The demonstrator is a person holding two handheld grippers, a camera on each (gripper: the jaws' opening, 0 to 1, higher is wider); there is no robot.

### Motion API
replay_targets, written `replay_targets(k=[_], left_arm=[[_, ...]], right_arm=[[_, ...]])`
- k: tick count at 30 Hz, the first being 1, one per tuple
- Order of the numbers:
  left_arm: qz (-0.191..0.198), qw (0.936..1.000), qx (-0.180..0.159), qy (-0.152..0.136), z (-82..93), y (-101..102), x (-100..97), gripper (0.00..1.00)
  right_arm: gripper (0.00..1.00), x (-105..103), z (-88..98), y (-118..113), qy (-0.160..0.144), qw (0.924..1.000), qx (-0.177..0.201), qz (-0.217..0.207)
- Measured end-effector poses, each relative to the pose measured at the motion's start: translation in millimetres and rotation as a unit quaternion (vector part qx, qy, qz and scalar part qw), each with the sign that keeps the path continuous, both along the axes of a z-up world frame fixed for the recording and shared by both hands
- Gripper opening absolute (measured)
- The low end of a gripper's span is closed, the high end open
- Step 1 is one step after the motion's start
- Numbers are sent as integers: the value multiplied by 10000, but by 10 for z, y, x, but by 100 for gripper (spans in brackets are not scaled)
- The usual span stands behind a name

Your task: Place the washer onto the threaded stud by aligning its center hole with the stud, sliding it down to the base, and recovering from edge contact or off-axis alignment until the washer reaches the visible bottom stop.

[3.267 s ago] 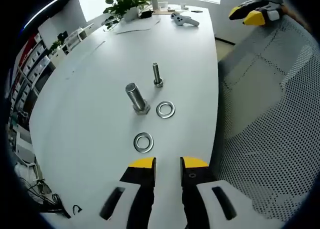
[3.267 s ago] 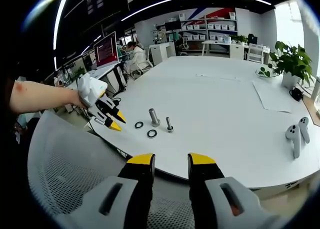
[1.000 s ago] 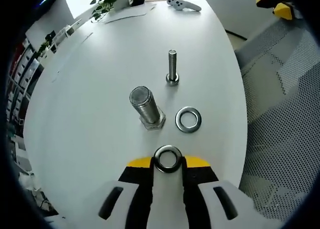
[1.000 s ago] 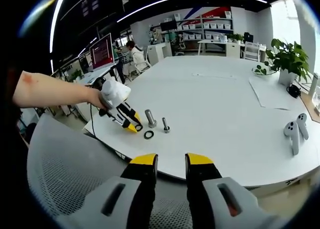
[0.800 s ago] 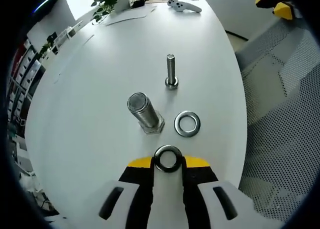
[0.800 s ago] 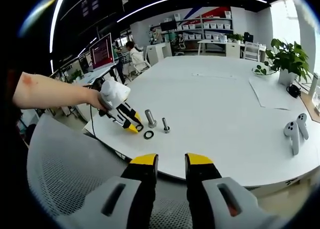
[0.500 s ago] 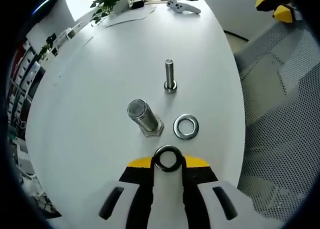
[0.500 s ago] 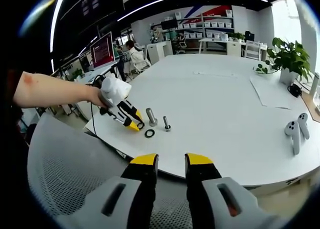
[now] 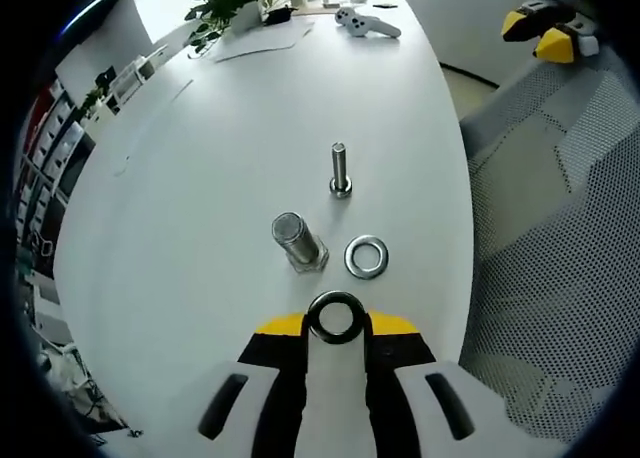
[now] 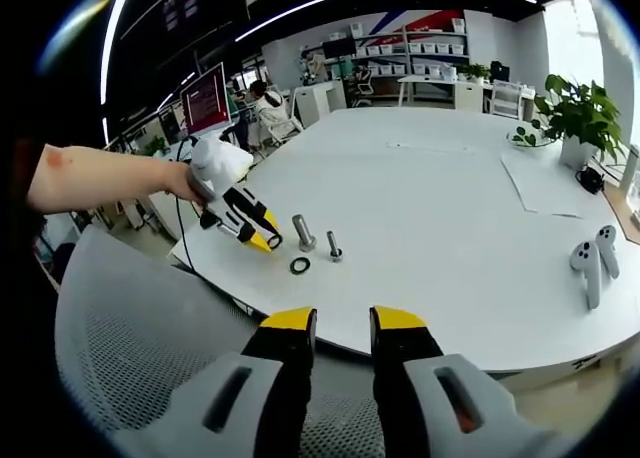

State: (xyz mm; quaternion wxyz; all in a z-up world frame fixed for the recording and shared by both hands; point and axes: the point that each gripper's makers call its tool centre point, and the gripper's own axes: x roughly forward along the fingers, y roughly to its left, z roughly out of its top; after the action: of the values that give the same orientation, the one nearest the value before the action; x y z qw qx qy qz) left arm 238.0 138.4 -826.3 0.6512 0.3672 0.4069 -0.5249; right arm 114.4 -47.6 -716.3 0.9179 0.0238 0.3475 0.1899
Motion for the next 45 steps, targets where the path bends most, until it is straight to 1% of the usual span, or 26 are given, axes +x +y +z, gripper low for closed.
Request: replay_targets(k=[6, 10, 12, 16, 19, 25, 31, 33, 38, 45], left_arm=[[-73, 9999, -66, -116, 140, -45, -10, 19], [-74, 9998, -136, -126, 242, -99, -10, 19], [-179, 9995, -82, -233, 277, -107, 12, 19], [-186, 9994, -159, -246, 375, -171, 43, 19], [-225, 9991, -167, -318, 420, -217, 76, 19], [-233, 9989, -157, -384, 452, -293, 144, 19], [-290, 9987, -66, -403, 437, -365, 213, 19], [-256, 9989, -32, -389, 430, -379, 233, 19], [-264, 9990, 29, -346, 401, -409, 265, 19], [-325, 9988, 207, -297, 302, -435, 313, 19]], right_arm=[[24, 2, 4, 2, -12, 10000, 4, -2], [24, 5, 8, 4, -26, 10000, 10, -1], [24, 6, 11, 4, -36, 10000, 15, -8], [24, 5, 15, 5, -45, 10000, 27, -12], [24, 4, 18, 7, -53, 10000, 37, -16], [24, 0, 21, 15, -57, 10000, 66, -2], [24, 1, 23, 14, -65, 9999, 76, -7], [24, 1, 24, 14, -67, 9999, 82, -10], [24, 2, 27, 11, -73, 9999, 117, -37], [24, 10, 22, 4, -62, 9999, 98, -53]])
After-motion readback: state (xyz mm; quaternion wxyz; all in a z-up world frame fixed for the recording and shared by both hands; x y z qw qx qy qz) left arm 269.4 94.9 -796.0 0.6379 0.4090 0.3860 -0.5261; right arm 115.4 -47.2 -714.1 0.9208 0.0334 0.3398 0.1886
